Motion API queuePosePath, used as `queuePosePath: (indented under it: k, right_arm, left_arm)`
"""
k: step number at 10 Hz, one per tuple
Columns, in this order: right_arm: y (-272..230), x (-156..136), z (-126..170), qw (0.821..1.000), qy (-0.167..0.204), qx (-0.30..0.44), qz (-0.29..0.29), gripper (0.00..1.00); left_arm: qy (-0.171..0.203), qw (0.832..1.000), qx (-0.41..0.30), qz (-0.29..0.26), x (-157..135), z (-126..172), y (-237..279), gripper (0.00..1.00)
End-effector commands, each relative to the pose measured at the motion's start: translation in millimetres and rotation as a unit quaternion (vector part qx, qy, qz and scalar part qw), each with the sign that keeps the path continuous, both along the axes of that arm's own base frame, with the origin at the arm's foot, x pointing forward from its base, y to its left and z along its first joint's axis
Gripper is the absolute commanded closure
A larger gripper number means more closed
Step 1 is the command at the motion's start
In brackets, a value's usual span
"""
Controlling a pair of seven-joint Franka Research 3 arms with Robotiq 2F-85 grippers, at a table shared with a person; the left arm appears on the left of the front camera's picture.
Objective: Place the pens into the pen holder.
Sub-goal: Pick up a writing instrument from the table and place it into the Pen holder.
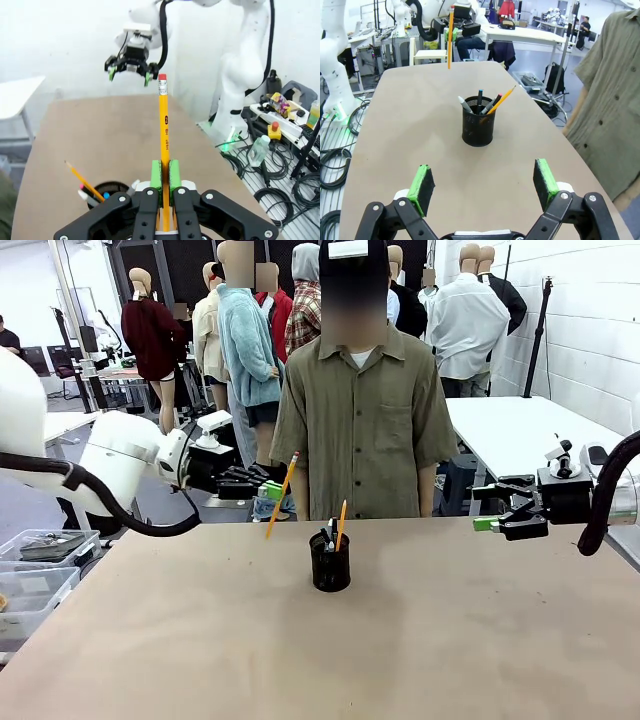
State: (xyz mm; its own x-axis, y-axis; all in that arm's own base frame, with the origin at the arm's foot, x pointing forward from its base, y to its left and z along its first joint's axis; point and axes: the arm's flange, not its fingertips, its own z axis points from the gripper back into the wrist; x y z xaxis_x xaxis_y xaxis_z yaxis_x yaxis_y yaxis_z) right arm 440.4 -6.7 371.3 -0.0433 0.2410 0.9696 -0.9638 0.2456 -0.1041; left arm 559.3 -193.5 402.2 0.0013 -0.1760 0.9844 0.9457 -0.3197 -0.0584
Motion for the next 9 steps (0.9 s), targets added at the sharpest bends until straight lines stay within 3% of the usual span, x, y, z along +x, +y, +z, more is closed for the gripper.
queuePosePath:
  k: [1, 5, 7, 9]
  right_arm:
    - [2, 0, 0, 1.000, -0.002, -0.001, 0.002, 0.00]
    - [2, 0, 0, 1.000, -0.002, -0.001, 0.002, 0.00]
    - [2, 0, 0, 1.000, -0.002, -0.001, 0.002, 0.00]
    - [2, 0, 0, 1.000, -0.002, -0.001, 0.002, 0.00]
  left_arm:
    - [-0.014, 0.998, -0.056, -0.026, 16, -10, -15, 1.00]
    - [-0.027, 0.994, -0.095, -0.056, 44, -31, -37, 1.00]
    - [-0.052, 0.989, -0.125, -0.063, 57, -33, -46, 1.00]
    - [-0.045, 0.987, -0.142, -0.068, 72, -43, -56, 1.00]
